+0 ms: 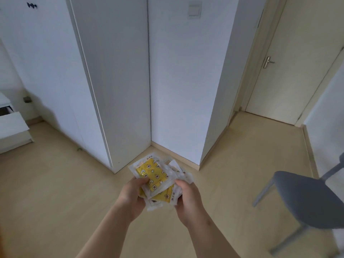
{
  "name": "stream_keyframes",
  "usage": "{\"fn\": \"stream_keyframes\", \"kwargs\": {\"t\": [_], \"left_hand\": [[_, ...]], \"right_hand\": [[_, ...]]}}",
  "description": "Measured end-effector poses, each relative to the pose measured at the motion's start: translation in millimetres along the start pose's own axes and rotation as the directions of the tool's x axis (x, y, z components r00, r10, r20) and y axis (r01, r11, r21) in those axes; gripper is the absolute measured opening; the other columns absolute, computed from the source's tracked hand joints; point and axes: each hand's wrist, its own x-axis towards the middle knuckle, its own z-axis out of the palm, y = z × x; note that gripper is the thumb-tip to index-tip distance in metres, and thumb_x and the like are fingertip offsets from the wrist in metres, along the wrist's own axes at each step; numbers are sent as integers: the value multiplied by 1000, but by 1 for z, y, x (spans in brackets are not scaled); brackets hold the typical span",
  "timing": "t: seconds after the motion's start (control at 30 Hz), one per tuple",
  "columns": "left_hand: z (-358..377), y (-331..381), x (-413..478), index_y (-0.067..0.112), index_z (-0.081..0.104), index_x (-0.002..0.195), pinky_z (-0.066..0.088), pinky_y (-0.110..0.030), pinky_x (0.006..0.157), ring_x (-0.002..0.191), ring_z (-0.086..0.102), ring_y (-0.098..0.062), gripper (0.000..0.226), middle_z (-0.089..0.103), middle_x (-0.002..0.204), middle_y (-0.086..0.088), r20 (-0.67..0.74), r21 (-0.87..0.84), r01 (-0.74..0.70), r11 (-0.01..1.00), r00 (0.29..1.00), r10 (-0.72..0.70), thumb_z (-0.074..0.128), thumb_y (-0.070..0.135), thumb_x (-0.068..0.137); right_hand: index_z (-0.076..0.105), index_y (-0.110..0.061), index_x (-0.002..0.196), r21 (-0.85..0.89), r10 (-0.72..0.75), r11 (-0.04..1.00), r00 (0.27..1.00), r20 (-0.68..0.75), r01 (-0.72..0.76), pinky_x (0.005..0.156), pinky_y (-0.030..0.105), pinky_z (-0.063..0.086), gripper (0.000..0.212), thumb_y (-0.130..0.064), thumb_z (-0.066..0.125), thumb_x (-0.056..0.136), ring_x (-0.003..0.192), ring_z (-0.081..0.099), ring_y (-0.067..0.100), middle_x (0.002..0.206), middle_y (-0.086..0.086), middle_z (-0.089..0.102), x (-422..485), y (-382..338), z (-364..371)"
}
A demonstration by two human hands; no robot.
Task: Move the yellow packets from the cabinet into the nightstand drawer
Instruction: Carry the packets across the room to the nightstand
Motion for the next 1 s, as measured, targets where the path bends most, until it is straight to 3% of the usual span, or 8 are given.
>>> {"fn": "stream_keyframes", "kwargs": {"t": [0.13,0.2,0.3,0.43,0.53,0.63,0.77,1.0], "left_hand": [[46,18,61,2,53,119,52,-46,69,92,64,-35,28,67,104,-20,-54,-47,-20,999,998,18,37,1,96],[59,29,86,2,53,118,55,-45,65,91,65,-34,27,67,104,-19,-104,-58,-39,998,994,33,37,2,96],[58,49,118,3,54,118,51,-46,73,95,63,-35,27,66,109,-20,-182,-93,-74,993,982,56,39,4,96],[37,83,152,8,60,105,52,-46,74,90,65,-34,15,69,100,-17,-281,-100,-168,981,950,134,49,9,95],[11,115,178,5,60,105,55,-50,76,88,66,-34,15,69,100,-17,-347,-95,-238,967,918,192,55,6,91],[-20,160,208,3,60,102,59,-45,65,85,68,-32,14,71,94,-16,-373,-109,-274,956,902,216,57,1,89],[-59,234,242,2,60,98,59,-41,61,75,70,-27,14,74,81,-12,-387,-104,-316,943,886,254,55,-5,88],[-141,319,270,2,57,105,59,-39,54,79,69,-31,26,71,95,-18,-510,-146,-397,906,815,275,52,-14,85]], "right_hand": [[60,-10,119,-49,49,998,997,59,-46,68,37,57,31,-3,46,92,91,68,32,103,18,70,71,-55,-1],[60,-10,117,-66,78,995,993,89,-72,71,41,56,29,-4,47,92,87,68,32,101,18,70,105,-73,9],[60,-11,114,-118,137,985,982,130,-122,75,43,54,26,-6,48,92,86,67,31,97,15,70,147,-82,31],[63,-15,106,-190,207,968,951,231,-164,72,40,55,24,-4,47,93,84,69,28,90,11,72,194,-76,75],[62,-17,111,-257,259,948,926,276,-189,80,45,54,23,-8,49,94,93,68,30,101,12,72,232,-65,120],[62,-17,111,-275,281,941,907,315,-196,85,48,53,19,-15,50,96,96,68,31,102,12,71,270,-58,174],[64,-13,105,-242,299,945,884,359,-221,71,40,57,22,-21,45,99,83,70,26,91,11,73,322,-49,255],[61,-12,117,-315,410,901,817,405,-297,82,50,54,25,-17,55,94,95,67,36,106,18,70,380,0,381]]}}
